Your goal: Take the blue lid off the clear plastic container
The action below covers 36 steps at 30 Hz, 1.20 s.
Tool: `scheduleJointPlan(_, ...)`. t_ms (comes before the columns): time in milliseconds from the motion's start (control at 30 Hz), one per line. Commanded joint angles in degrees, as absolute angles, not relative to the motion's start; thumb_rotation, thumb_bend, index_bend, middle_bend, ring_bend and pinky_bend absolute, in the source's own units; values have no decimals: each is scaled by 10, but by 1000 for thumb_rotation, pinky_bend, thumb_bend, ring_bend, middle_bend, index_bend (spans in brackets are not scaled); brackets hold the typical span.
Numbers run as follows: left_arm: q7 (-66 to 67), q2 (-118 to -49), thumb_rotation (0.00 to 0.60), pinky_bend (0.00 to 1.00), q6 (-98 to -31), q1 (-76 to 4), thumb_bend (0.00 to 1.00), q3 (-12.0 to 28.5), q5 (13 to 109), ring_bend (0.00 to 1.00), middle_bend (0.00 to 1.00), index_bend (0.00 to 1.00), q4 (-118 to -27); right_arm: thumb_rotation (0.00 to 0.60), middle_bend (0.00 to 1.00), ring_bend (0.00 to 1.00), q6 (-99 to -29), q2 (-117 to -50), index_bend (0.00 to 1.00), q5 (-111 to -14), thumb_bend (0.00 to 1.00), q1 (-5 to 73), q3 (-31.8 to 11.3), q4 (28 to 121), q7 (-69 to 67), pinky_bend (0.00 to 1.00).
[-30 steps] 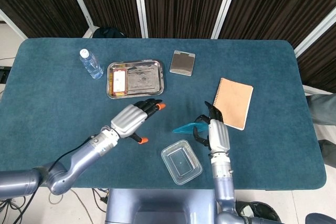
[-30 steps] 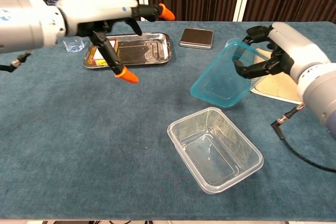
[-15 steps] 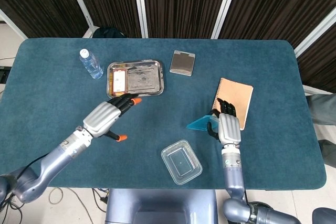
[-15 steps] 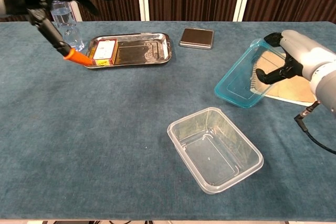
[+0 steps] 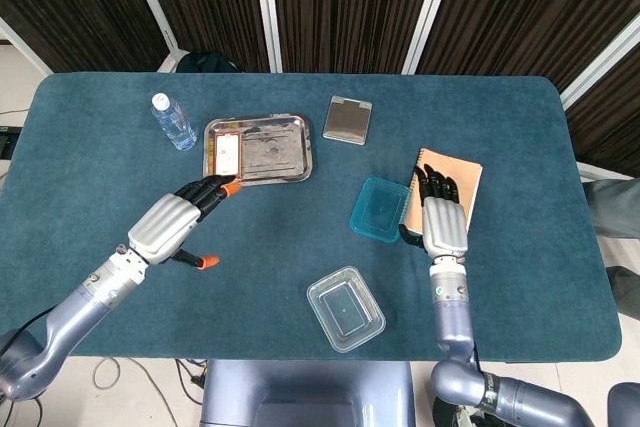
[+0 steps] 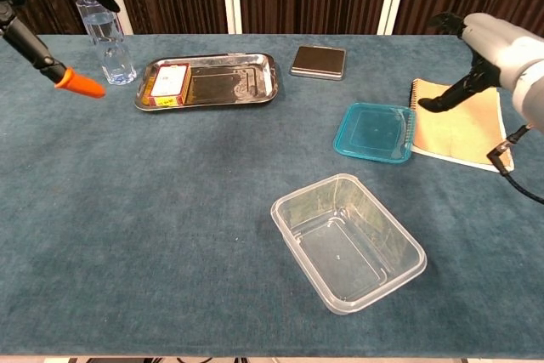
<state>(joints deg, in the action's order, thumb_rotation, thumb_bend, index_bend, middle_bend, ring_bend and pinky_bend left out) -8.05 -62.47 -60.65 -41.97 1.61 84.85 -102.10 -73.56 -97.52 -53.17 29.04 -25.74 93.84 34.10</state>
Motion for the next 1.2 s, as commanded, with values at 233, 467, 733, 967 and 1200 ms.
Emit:
scheduleJointPlan(233,-42,-597,600,119,-677,-342,0,-24,852,0,0,0,-1073,600,0,0,-726,-845,0,-557,344,224,-221,1035,283,0)
scheduleJointPlan(467,9,-577,600,120,-760,-256,0,-66,858,0,0,0,-1101,600,0,0,-744,-713,0,-636,343,140,-166,1093,198,0)
scheduleJointPlan(733,54,-591,600,75,-879,-158,0,-98,907,0,0,0,-1040,600,0,0,-787,-614,0,-763,307,50,-70,1086,108,0)
scheduleJointPlan(967,47,-622,600,19,-939,-97,0,-100,902,0,0,0,-944,600,0,0,-837,-618,0,-836,299,21,-40,971,76,0)
scheduleJointPlan(1200,19,-634,600,12,-932,-86,0,-81,880,0,0,0,-919,600,0,0,-855,-640,0,-819,298,17,-55,949,50,0)
